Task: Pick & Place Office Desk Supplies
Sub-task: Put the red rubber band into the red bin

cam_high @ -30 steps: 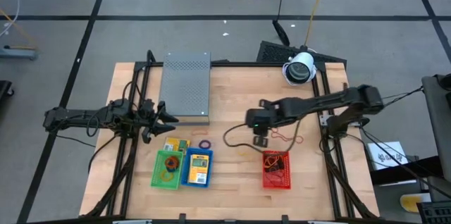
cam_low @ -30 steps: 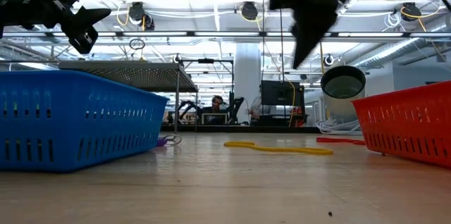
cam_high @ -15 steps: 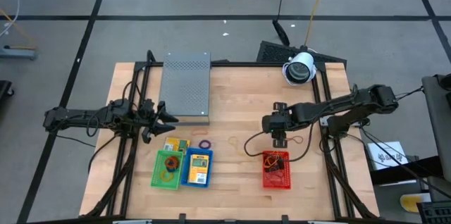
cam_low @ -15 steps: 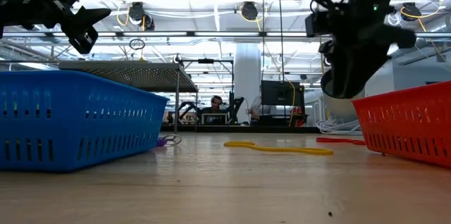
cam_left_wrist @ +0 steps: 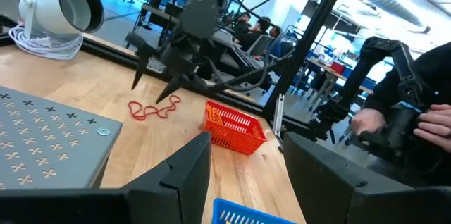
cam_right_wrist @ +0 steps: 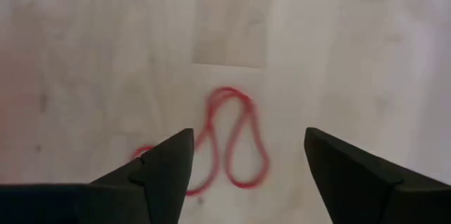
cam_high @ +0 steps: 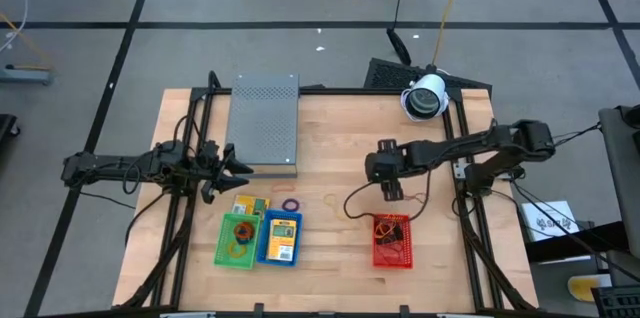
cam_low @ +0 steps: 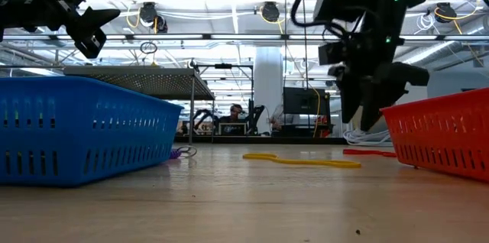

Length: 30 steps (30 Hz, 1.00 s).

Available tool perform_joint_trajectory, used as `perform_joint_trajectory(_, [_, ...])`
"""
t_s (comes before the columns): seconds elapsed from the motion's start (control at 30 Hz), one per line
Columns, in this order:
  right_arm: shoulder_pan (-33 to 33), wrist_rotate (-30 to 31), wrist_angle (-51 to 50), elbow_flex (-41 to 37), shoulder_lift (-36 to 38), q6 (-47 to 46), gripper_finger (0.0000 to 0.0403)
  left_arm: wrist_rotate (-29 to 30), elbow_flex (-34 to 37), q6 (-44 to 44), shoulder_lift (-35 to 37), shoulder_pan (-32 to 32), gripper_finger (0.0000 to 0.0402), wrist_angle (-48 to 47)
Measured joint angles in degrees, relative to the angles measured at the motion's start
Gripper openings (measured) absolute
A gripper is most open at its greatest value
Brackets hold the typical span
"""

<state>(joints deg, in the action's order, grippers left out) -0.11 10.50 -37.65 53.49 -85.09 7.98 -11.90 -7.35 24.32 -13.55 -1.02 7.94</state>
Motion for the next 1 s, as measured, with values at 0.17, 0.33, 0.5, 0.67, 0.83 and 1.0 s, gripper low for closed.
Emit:
perform_joint_trajectory(0.17, [-1.64,-6.20,1.45,0.00,-1.88,0.72,0.0267,0.00,0.00,0.01,0.00,0.00,0.0186,0.00])
perform_joint_trajectory(0.33, [-2.96,-6.84,1.54,0.02,-2.65,2.10,0.0266,0.00,0.00,0.00,-0.01,0.00,0.0186,0.01])
perform_joint_trajectory(0.5, [-4.40,-10.67,1.23,0.04,-3.71,3.01,0.0266,0.00,0.00,0.01,0.00,0.00,0.0186,-0.01])
perform_joint_trajectory(0.67, [-5.37,-10.81,0.63,0.40,-5.90,3.92,0.0264,0.00,0.00,0.00,0.00,-0.02,0.0186,-0.01])
perform_joint_trajectory(0.83, [-6.19,-10.82,0.52,1.84,-8.82,5.87,0.0265,0.00,0.00,0.01,0.00,0.00,0.0186,-0.01])
perform_joint_trajectory(1.0, [-6.99,-10.79,-0.57,4.21,-11.44,7.52,0.0263,0.00,0.00,0.05,-0.01,0.00,0.0186,-0.01])
